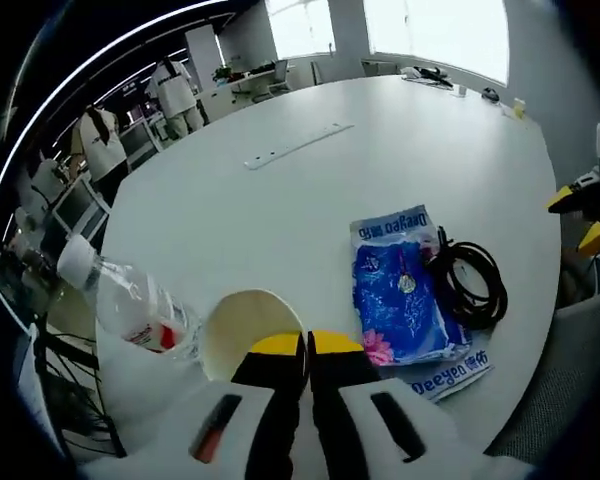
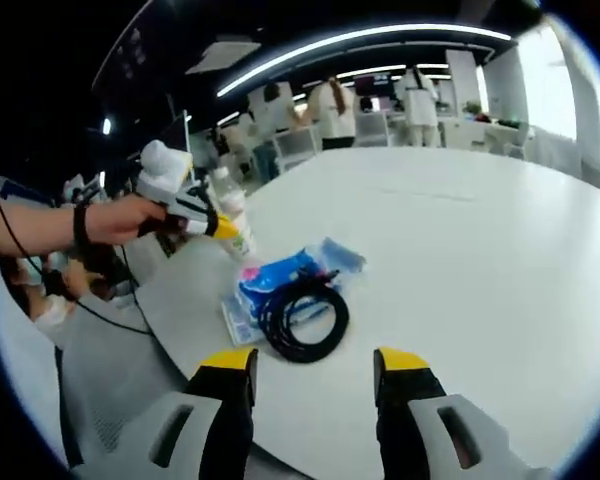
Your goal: Arrange the tabletop items into an orderly group along one side of the table until the central work area is clear of visible clutter.
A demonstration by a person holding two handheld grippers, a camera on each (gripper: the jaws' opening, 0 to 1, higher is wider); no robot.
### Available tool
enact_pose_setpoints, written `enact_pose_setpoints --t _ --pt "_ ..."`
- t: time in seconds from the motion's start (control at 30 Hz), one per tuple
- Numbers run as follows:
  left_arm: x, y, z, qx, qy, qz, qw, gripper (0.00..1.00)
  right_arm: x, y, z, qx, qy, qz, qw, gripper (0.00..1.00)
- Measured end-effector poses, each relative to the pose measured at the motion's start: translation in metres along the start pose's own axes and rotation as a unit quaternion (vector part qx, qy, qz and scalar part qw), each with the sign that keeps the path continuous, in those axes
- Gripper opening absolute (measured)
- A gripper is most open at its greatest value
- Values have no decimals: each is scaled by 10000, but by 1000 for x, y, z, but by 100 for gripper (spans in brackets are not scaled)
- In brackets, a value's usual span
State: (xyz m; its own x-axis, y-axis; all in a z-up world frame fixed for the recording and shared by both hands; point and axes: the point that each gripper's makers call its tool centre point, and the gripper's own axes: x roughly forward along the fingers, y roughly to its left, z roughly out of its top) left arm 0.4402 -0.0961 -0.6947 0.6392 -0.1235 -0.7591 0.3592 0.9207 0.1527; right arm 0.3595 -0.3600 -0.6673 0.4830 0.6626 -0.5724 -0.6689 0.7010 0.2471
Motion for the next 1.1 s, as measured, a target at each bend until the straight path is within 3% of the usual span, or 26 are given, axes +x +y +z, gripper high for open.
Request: enact_pose_setpoints --t 0.37,0.6,0.83,1.1 --pt "28 14 8 107 161 112 9998 0 2 7 -4 17 169 73 9998 46" --pt "36 26 20 60 108 155 9998 0 3 6 -8 -1 338 70 9994 45" --pt "42 37 27 123 117 199 9997 0 9 5 0 -8 320 89 9994 45" --pt "39 36 45 -23 -182 176 9997 7 11 5 1 32 298 65 9995 45"
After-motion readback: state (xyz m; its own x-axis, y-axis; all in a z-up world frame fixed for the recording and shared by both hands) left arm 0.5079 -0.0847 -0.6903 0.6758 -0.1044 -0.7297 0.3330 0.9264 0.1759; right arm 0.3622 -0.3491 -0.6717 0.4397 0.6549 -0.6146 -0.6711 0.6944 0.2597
